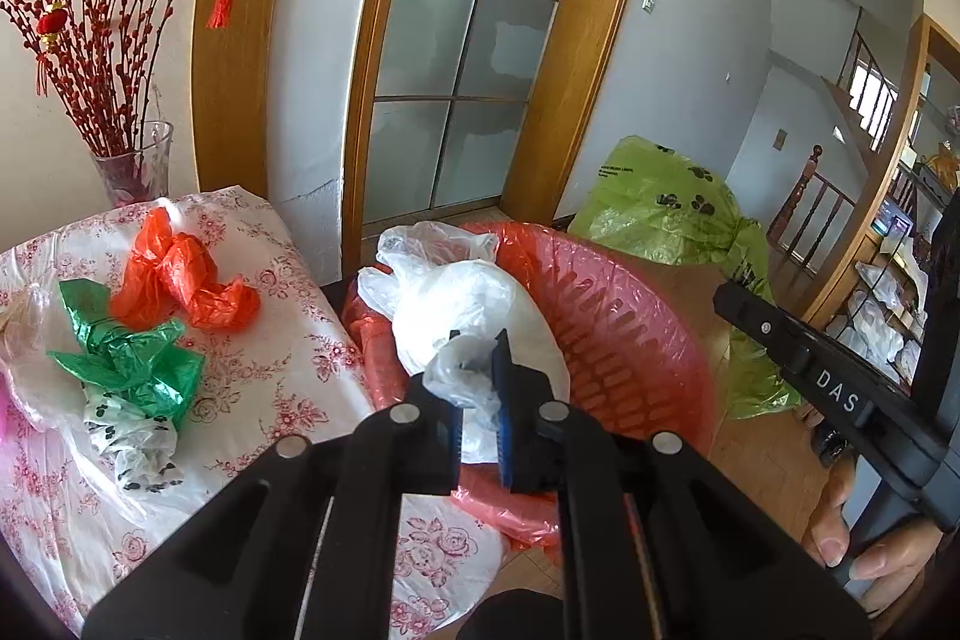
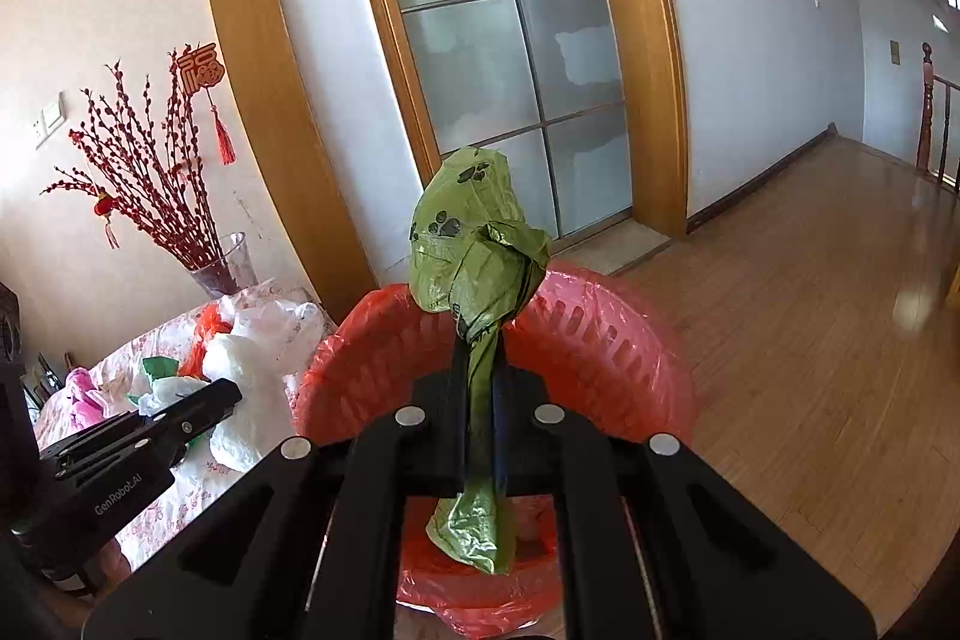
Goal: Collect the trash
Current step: 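Drop the green bag and white bag into the red basket with both grippers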
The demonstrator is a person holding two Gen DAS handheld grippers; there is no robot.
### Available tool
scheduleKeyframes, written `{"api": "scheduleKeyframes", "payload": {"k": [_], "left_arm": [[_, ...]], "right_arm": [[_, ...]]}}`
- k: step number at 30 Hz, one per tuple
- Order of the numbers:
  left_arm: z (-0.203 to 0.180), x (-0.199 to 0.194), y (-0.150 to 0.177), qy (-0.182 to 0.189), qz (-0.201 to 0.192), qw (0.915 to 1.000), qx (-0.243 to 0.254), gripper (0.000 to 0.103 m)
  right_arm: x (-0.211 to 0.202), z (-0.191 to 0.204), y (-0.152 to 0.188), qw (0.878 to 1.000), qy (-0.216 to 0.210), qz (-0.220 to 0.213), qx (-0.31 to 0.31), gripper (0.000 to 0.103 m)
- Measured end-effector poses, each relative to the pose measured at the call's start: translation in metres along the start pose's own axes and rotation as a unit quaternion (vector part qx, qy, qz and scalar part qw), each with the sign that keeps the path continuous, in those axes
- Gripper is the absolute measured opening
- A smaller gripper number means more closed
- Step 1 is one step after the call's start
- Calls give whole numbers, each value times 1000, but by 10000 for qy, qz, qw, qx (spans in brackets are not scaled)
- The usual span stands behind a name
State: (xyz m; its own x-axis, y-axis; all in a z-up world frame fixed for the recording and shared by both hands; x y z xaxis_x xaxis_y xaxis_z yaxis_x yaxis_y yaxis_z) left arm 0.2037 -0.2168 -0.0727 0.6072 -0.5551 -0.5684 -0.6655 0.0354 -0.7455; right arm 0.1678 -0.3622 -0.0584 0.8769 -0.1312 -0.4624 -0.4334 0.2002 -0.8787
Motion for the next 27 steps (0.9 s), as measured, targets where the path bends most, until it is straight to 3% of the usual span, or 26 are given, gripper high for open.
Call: {"api": "scheduleKeyframes", "payload": {"k": [7, 10, 11, 14, 17, 21, 27], "left_arm": [[-10, 15, 2, 56, 81, 9999, 48, 13], [-10, 22, 1, 27, 75, 10000, 6, 34], [-9, 24, 2, -5, 67, 10000, -4, 36], [-1, 27, 6, -68, 136, 9999, -79, 36], [12, 21, 8, -229, 99, 9996, -147, 38], [26, 3, 11, -567, -108, 9982, -135, 51], [53, -26, 18, -1060, -336, 9937, -115, 55]], "right_arm": [[6, -3, -2, 10000, -1, 32, 43, 7], [14, -5, -1, 9999, 54, 116, 41, 19], [16, -6, 0, 9999, 62, 137, 54, 26], [16, -8, 4, 9998, 108, 151, 49, 31], [14, -11, 8, 9997, 155, 172, 49, 34], [14, -8, 13, 9997, 147, 204, 27, 38], [16, 15, 15, 9995, -31, 236, -215, 38]]}}
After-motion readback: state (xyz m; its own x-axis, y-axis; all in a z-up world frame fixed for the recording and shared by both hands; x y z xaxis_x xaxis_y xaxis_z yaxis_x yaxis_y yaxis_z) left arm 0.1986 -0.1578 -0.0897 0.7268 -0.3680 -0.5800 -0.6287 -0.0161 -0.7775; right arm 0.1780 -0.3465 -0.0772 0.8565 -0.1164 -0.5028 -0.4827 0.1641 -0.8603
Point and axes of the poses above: each gripper's, at about its wrist camera, not at the fingertips, and x roughly the way its jaws point, z to its left, y to its underside, the point moved 8 cm from there along x, roughly the way its jaws point, and after that the axes turned 10 degrees about -x, right-handed, at the moved point
